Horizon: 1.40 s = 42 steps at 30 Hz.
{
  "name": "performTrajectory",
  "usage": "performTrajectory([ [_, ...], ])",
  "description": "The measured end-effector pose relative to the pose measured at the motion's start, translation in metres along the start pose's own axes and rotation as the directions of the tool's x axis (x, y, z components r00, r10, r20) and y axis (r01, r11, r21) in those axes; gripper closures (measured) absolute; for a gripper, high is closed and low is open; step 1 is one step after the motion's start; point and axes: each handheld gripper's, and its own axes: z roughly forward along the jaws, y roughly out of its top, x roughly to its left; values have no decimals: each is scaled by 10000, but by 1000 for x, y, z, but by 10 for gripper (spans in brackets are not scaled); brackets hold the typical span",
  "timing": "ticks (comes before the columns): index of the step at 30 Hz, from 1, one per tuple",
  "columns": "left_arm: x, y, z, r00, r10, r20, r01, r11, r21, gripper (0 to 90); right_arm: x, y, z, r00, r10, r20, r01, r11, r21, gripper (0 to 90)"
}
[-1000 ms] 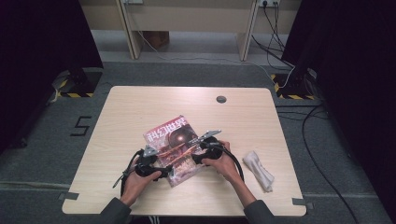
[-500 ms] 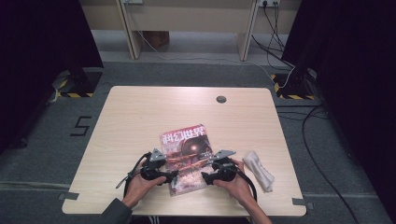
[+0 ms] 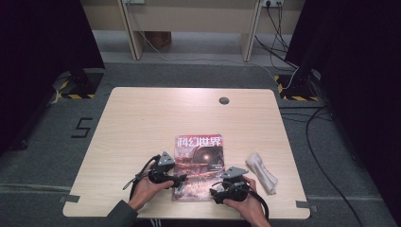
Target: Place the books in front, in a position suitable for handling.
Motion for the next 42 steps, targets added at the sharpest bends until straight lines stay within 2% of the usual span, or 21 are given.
performTrajectory([
  [6,3,-2,-1,9997,-236,87,237,9996,-128,300,0,-2,-3,9999,-97,-74,96,9999,-83,255],
  [7,3,-2,-1,9993,-346,-120,342,9989,-307,301,-1,-2,-3,9999,48,-97,-49,9999,-115,262],
  [12,2,-6,-8,9989,-456,-79,452,9981,-422,298,-6,0,-8,9997,242,-94,-247,9985,-485,258],
  [13,1,-8,-12,9989,-457,85,460,9981,-408,296,-9,3,-13,9997,224,-20,-224,9964,-813,256],
  [16,-2,-12,-19,9990,-405,167,410,9986,-330,288,-17,5,-20,9995,175,273,-143,9937,-1111,252],
  [20,-8,-20,-27,9990,-311,310,316,9994,-168,268,-32,3,-27,9965,232,808,-128,9919,-1262,256],
  [21,-8,-20,-27,9990,-311,310,316,9994,-168,266,-32,3,-27,9965,232,808,-128,9919,-1262,256],
  [22,-10,-23,-32,9989,-312,356,319,9993,-200,263,-40,2,-32,9951,412,896,-291,9907,-1326,259],
  [23,-10,-23,-32,9989,-312,356,319,9993,-200,261,-40,2,-32,9951,412,896,-291,9907,-1326,259],
  [24,-11,-25,-35,9986,-332,406,341,9992,-229,258,-48,1,-37,9917,638,1112,-469,9878,-1486,254],
  [26,-11,-28,-40,9985,-347,415,358,9990,-253,251,-51,1,-39,9915,654,1125,-477,9871,-1531,248],
  [27,-11,-30,-43,9983,-364,454,376,9990,-259,245,-58,-1,-43,9886,827,1259,-625,9856,-1571,218],
  [31,-9,-35,-53,9978,-470,465,483,9984,-278,204,-70,-7,-49,9868,1023,1253,-820,9841,-1576,178],
  [34,-8,-38,-56,9984,-442,361,451,9986,-262,173,-80,-11,-56,9817,1277,1415,-1027,9798,-1716,178],
  [36,-6,-40,-58,9981,-512,355,521,9983,-249,168,-86,-14,-60,9763,1398,1649,-1109,9787,-1729,199],
  [38,-6,-43,-60,9979,-530,381,539,9983,-228,168,-91,-18,-62,9715,1453,1872,-1146,9796,-1651,268],
  [42,-9,-45,-63,9983,-407,421,416,9989,-223,168,-97,-24,-64,9674,1517,2030,-1221,9810,-1508,335],
])
